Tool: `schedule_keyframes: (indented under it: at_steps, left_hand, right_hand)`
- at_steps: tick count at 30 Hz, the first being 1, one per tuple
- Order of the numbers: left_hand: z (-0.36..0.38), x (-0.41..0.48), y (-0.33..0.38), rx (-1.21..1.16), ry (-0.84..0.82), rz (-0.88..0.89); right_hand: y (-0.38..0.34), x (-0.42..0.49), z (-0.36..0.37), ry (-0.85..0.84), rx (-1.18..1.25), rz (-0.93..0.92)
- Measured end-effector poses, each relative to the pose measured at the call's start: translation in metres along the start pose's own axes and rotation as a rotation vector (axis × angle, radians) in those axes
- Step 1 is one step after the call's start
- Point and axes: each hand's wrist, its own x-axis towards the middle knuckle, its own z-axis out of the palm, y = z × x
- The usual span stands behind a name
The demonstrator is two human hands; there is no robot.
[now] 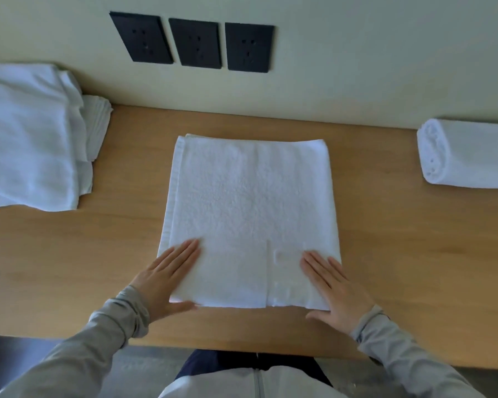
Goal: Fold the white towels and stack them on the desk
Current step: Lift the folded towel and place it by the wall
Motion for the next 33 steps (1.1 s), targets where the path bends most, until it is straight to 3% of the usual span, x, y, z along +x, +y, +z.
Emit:
schedule_keyframes:
  at_steps: [10,14,20,24,27,30,33]
  left_hand:
    - [-0.015,0.002,-0.012,0.127,0.127,0.118]
    - [-0.024,-0.001,-0.010,0.057,0.133,0.112]
    - [-0.068,-0.015,-0.020,-0.404,-0.076,-0.045]
    - [-0.114,-0.027,-0.030,-0.864,0.014,-0.130]
    - [-0.124,-0.016,-0.043,-1.246,0.179,-0.285]
    - [-0.116,0.011,-0.045,-1.630,0.303,-0.545]
    - [-0.108,0.047,-0.048,-1.704,0.504,-0.906]
  right_hand:
    - [0.001,0.002,-0.004,0.217,-0.001,-0.051]
    - [0.005,0.004,-0.017,0.158,0.140,-0.029]
    - [0.020,-0.014,-0.058,-0.026,0.669,0.141]
    - [0.046,-0.034,-0.106,0.051,0.910,0.225]
    - [0.061,-0.022,-0.125,0.270,1.125,0.278]
    - [0.057,0.023,-0.127,0.648,1.360,0.547]
    - [0.053,0.074,-0.135,0.853,1.313,0.646]
